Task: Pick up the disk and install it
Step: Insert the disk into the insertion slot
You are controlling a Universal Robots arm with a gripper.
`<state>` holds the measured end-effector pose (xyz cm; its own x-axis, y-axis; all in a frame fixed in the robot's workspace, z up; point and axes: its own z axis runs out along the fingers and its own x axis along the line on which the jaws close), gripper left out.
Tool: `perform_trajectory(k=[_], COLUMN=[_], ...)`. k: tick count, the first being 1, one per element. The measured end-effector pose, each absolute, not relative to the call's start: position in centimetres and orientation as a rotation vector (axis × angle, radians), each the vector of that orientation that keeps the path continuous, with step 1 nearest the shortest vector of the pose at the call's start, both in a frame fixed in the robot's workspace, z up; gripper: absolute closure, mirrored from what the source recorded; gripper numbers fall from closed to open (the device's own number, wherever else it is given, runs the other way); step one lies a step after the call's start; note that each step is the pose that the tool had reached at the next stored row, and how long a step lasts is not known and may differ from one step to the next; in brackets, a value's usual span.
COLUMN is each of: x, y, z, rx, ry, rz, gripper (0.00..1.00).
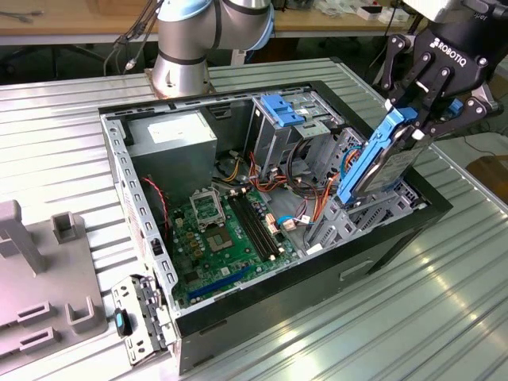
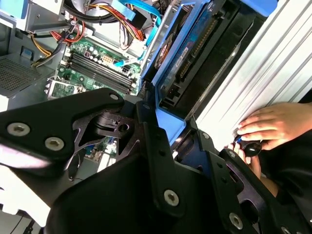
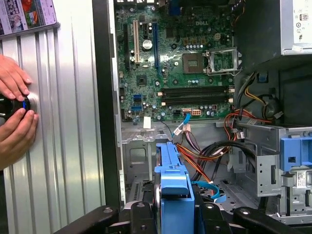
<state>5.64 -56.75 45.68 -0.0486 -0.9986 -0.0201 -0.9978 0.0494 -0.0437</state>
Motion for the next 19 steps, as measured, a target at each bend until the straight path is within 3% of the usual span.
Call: perform_trajectory(k=[19], x=[5.65], y=[-57.23], z=[44.99], rx=[-2.135], ry=[2.242], rz=[-0.027], gripper=[0.63])
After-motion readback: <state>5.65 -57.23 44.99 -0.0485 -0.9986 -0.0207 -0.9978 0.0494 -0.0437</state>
